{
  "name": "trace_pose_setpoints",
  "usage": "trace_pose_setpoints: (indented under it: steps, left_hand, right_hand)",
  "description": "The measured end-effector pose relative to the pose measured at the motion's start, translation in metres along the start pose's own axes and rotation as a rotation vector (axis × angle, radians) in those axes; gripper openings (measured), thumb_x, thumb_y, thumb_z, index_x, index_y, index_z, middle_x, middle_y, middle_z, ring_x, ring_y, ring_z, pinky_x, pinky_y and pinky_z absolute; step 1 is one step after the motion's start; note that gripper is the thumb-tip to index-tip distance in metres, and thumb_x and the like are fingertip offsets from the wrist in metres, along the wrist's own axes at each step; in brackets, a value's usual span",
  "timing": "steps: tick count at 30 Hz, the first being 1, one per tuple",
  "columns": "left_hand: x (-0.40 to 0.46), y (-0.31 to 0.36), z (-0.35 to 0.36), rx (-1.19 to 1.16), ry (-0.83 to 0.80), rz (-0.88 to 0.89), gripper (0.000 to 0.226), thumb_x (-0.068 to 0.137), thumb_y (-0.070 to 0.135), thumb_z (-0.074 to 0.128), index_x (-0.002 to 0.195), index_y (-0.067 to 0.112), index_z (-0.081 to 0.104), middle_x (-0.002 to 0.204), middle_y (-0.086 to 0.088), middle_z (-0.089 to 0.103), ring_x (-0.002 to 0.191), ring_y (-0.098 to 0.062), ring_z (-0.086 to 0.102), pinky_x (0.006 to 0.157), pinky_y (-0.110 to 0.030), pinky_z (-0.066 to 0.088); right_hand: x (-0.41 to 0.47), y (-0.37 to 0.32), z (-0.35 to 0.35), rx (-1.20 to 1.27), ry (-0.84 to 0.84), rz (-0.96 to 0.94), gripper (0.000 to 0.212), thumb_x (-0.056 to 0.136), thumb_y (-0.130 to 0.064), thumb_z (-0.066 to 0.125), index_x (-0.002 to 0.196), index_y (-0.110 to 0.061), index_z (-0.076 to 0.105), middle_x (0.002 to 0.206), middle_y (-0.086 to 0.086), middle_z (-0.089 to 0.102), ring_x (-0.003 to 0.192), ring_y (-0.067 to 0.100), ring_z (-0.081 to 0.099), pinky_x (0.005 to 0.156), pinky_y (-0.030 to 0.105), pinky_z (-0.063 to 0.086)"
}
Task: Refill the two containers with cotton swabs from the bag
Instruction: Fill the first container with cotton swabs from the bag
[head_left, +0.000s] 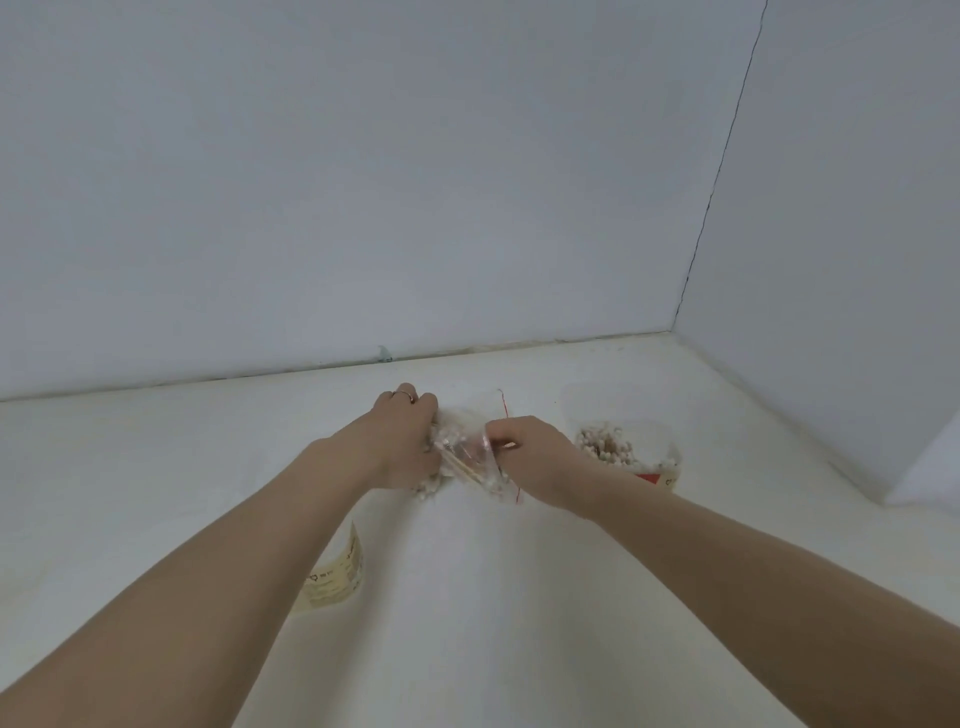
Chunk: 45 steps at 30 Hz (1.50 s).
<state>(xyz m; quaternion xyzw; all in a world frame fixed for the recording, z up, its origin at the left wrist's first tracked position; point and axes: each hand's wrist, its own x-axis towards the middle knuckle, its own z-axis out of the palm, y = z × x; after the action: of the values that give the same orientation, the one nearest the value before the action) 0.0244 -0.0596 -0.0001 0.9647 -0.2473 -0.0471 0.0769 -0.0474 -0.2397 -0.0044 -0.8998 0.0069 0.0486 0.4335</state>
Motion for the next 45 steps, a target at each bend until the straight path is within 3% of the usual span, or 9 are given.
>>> trace_pose_setpoints:
  steps: [7, 17, 24, 28, 31, 33, 36, 42, 45]
  left_hand:
    - [-0.010, 0.015, -0.011, -0.055, -0.030, 0.049, 0.033, 0.095, 0.034, 0.056, 0.123, 0.016, 0.051, 0.118, 0.001, 0.045, 0.106, -0.020, 0.048, 0.093, -0.036, 0.045]
    - [-0.023, 0.035, -0.016, -0.062, -0.025, 0.084, 0.022, 0.097, 0.037, 0.050, 0.109, 0.019, 0.048, 0.111, 0.003, 0.047, 0.101, -0.020, 0.051, 0.091, -0.037, 0.047]
    - [-0.029, 0.040, -0.022, -0.130, 0.005, 0.084, 0.019, 0.098, 0.035, 0.047, 0.102, 0.017, 0.050, 0.098, 0.008, 0.047, 0.093, -0.016, 0.050, 0.080, -0.033, 0.041]
    - [-0.030, 0.042, -0.024, -0.144, -0.004, 0.077, 0.021, 0.097, 0.037, 0.049, 0.104, 0.018, 0.050, 0.102, 0.007, 0.049, 0.096, -0.017, 0.052, 0.085, -0.035, 0.045]
    - [-0.032, 0.043, -0.024, -0.132, 0.004, 0.086, 0.027, 0.093, 0.038, 0.055, 0.109, 0.018, 0.049, 0.106, 0.005, 0.050, 0.098, -0.019, 0.052, 0.085, -0.035, 0.046]
    - [-0.034, 0.042, -0.022, -0.127, -0.020, 0.100, 0.043, 0.084, 0.039, 0.067, 0.116, 0.021, 0.046, 0.108, 0.006, 0.051, 0.098, -0.019, 0.054, 0.084, -0.036, 0.049]
    - [-0.035, 0.042, -0.015, -0.169, -0.072, 0.088, 0.071, 0.073, 0.040, 0.079, 0.129, 0.029, 0.037, 0.110, 0.006, 0.054, 0.095, -0.016, 0.057, 0.082, -0.038, 0.053]
    - [-0.027, 0.038, -0.001, -0.082, -0.001, 0.111, 0.034, 0.083, 0.039, 0.071, 0.096, 0.032, 0.040, 0.091, 0.006, 0.058, 0.085, -0.019, 0.055, 0.070, -0.035, 0.047]
    - [-0.024, 0.039, -0.005, -0.028, 0.030, 0.143, 0.028, 0.086, 0.030, 0.065, 0.098, 0.029, 0.040, 0.090, 0.004, 0.057, 0.085, -0.021, 0.053, 0.067, -0.034, 0.043]
  right_hand:
    - [-0.021, -0.007, -0.021, 0.366, -0.207, 0.210, 0.018, 0.093, 0.000, 0.040, 0.086, -0.010, 0.054, 0.081, 0.013, 0.058, 0.060, 0.020, 0.059, 0.061, 0.029, 0.055]
    - [-0.034, -0.003, -0.030, 0.528, -0.329, 0.221, 0.015, 0.085, -0.011, 0.057, 0.098, -0.006, 0.062, 0.087, 0.008, 0.064, 0.074, 0.019, 0.064, 0.089, 0.037, 0.056]
    - [-0.044, -0.003, -0.029, 0.586, -0.123, 0.165, 0.009, 0.092, 0.006, 0.050, 0.094, -0.002, 0.052, 0.084, 0.018, 0.053, 0.059, 0.023, 0.051, 0.049, 0.022, 0.050]
    - [-0.045, -0.002, -0.023, 0.504, -0.003, 0.120, 0.007, 0.093, -0.003, 0.058, 0.099, -0.004, 0.057, 0.085, 0.018, 0.059, 0.058, 0.025, 0.056, 0.050, 0.022, 0.048]
    - [-0.048, -0.005, -0.027, 0.336, 0.067, 0.062, 0.018, 0.092, -0.003, 0.049, 0.078, -0.012, 0.057, 0.066, 0.014, 0.062, 0.046, 0.014, 0.052, 0.044, 0.017, 0.040]
    - [-0.052, -0.009, -0.033, 0.303, 0.080, 0.050, 0.024, 0.090, 0.001, 0.047, 0.070, -0.008, 0.056, 0.053, 0.007, 0.057, 0.035, 0.007, 0.043, 0.035, 0.012, 0.029]
    - [-0.053, -0.015, -0.040, 0.313, 0.050, 0.033, 0.016, 0.089, -0.002, 0.053, 0.077, -0.004, 0.063, 0.051, 0.005, 0.058, 0.041, 0.010, 0.049, 0.047, 0.016, 0.035]
    - [-0.052, -0.016, -0.053, 0.220, -0.004, 0.065, 0.019, 0.091, -0.002, 0.051, 0.093, 0.007, 0.068, 0.064, 0.011, 0.063, 0.050, 0.014, 0.053, 0.043, 0.010, 0.036]
    - [-0.047, -0.012, -0.061, 0.229, 0.019, 0.091, 0.017, 0.089, -0.011, 0.062, 0.098, -0.001, 0.071, 0.069, 0.010, 0.065, 0.055, 0.016, 0.056, 0.044, 0.016, 0.033]
